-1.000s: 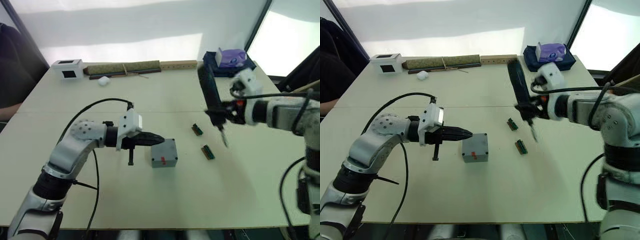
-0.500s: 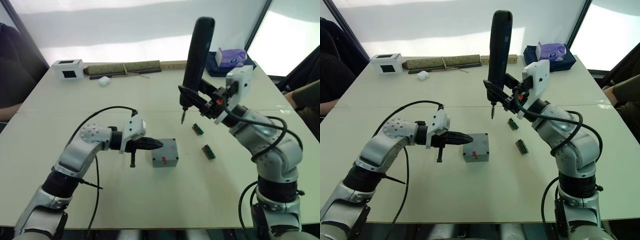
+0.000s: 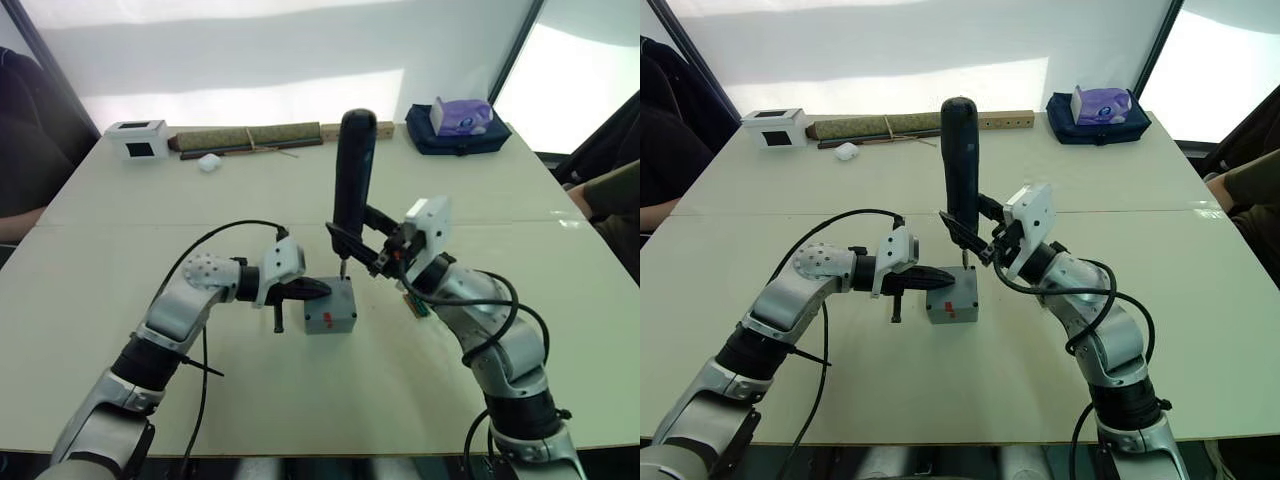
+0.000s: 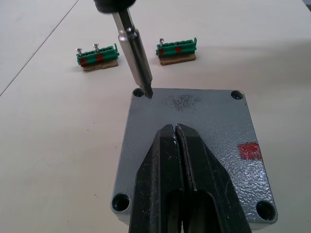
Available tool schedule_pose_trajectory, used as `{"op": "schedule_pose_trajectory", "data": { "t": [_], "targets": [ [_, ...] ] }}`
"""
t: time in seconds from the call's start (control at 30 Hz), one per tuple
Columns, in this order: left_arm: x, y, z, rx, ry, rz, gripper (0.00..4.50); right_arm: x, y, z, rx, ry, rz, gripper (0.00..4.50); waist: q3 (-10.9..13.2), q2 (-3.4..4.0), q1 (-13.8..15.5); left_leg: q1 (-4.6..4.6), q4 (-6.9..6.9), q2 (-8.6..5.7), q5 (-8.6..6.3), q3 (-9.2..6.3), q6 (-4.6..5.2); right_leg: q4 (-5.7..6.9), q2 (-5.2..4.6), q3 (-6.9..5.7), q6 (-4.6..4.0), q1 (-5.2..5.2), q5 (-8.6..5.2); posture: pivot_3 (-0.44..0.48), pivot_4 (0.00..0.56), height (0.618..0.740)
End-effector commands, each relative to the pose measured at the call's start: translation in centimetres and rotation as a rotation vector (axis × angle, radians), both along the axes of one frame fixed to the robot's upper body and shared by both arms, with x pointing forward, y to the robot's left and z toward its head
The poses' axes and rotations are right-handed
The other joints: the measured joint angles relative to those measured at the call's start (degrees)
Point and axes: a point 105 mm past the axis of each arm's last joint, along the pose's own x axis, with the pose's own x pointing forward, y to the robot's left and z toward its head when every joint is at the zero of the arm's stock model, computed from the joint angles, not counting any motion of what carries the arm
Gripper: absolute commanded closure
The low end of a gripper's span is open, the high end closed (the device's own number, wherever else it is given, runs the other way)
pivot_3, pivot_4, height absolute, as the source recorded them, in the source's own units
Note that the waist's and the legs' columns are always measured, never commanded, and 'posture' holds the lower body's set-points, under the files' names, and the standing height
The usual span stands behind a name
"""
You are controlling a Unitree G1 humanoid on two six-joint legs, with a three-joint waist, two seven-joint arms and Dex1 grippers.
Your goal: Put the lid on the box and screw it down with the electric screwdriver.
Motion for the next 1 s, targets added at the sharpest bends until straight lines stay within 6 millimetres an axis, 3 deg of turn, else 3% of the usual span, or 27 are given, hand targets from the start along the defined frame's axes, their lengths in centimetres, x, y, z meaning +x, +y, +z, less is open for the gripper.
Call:
{"op": "schedule_pose_trajectory", "data": {
  "t": [0.03,0.67,1.0],
  "targets": [
    [-0.3,0.3,-1.1,0.038,0.033,0.006,4.50,-0.6,0.1,1.7,0.030,-0.104,-0.003,2.63,0.0,0.00,0.0,0.01,0.00,0.00,0.00,0.00,0.00,0.01,0.00,0.01,0.00,0.00,0.00,0.000,0.150,0.740],
    [-0.5,0.2,-1.3,0.044,0.044,0.009,4.50,-0.6,-0.1,0.4,-0.019,-0.106,-0.005,2.63,0.0,-0.01,0.0,0.05,0.00,0.00,0.03,0.00,-0.06,0.08,0.02,0.04,-0.01,0.00,0.00,0.000,0.150,0.740],
    [-0.5,0.3,-2.1,0.071,0.061,0.019,4.50,-0.8,-0.2,-3.8,-0.106,0.024,-0.013,2.63,-0.1,-0.05,0.0,0.56,-0.03,0.01,0.03,0.00,-0.05,0.03,0.03,0.05,-0.02,0.52,-0.02,0.000,0.150,0.740]
  ]
}}
